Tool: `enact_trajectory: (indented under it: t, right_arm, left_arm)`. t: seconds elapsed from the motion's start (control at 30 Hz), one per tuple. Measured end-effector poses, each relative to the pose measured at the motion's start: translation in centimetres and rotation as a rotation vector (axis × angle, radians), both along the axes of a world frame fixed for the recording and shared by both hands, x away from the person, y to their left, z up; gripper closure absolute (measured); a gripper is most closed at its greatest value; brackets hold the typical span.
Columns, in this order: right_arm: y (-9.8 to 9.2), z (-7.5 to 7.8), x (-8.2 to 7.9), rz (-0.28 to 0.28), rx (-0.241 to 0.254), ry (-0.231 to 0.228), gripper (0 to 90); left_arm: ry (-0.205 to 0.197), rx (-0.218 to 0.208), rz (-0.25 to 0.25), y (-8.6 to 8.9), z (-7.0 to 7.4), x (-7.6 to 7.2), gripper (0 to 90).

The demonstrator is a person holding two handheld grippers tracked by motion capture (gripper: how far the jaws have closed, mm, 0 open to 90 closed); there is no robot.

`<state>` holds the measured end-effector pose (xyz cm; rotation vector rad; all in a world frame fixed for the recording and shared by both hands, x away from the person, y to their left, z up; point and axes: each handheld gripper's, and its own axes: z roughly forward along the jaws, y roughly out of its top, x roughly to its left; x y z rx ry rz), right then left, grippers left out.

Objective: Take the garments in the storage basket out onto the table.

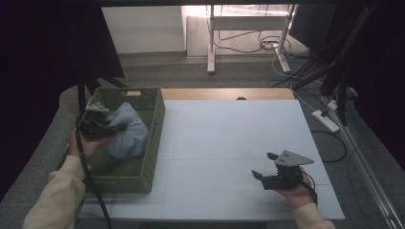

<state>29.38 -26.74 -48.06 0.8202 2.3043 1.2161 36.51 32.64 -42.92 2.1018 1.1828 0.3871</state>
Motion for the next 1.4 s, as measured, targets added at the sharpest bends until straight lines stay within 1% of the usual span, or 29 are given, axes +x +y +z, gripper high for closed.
enact_trajectory:
  t: [0.07,0.2,0.33,0.53,0.7,1.13,1.4]
  right_arm:
    - [0.0,0.0,0.0,0.001,-0.001,-0.002,14.0]
    - [-0.1,0.0,0.0,-0.002,0.004,-0.001,14.0]
    - [-0.1,0.0,0.0,0.000,0.002,-0.001,14.0]
    - [0.0,0.0,0.0,0.000,0.002,-0.003,14.1]
    - [-0.1,0.0,0.0,-0.001,0.001,0.002,14.0]
    - [-0.1,0.0,0.0,-0.001,0.002,0.001,14.0]
    - [0.0,0.0,0.0,0.000,0.000,0.001,14.0]
  left_arm:
    - [-0.018,-0.012,0.009,0.1,0.3,-0.1,64.8]
    - [-0.038,-0.031,0.017,0.3,0.7,-0.3,64.9]
    - [-0.049,-0.043,0.028,0.5,0.9,-0.5,64.9]
    - [-0.070,-0.074,0.044,0.7,1.3,-0.7,64.8]
    - [-0.088,-0.110,0.053,0.9,1.7,-0.8,64.8]
    - [-0.117,-0.138,0.065,1.1,2.4,-1.2,64.8]
    - [-0.157,-0.170,0.072,1.2,3.3,-1.6,64.8]
